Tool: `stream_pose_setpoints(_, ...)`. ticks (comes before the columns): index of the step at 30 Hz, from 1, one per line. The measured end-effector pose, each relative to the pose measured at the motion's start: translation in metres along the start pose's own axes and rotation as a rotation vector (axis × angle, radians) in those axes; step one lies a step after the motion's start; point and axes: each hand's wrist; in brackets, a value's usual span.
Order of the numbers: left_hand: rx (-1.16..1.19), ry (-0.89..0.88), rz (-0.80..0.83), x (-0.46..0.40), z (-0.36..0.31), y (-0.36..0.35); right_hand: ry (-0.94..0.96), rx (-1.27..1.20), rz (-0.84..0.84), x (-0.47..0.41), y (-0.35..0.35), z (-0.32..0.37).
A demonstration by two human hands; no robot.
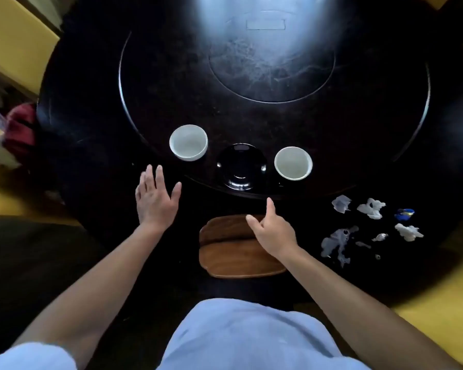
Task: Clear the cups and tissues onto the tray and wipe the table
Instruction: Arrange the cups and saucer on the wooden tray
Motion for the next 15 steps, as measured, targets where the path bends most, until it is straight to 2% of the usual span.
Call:
stream_pose_setpoints(7, 0.073, 0.096, 0.069, -0.101, -0.001, -0.001, -0.297, -0.261, -0.075, -0.057, -0.022, 0.054)
stream_pose_setpoints(10, 0.146, 0.214, 0.095, -0.122, 0.000, -0.006, -0.385, -0.349, -0.100, -0.075, -0.027, 0.058)
stream_pose_setpoints(15, 0.201, 0.178, -0.007, -0.132, -0.002, -0.008, -0.463, -0.637, -0.118, -0.079, -0.021, 0.074)
Point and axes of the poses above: each hand's wrist, its own x-axis away from the middle knuckle, its own y-axis out of the back of the hand, z = x × y, and after that the axes turned 8 degrees about -y, right-handed
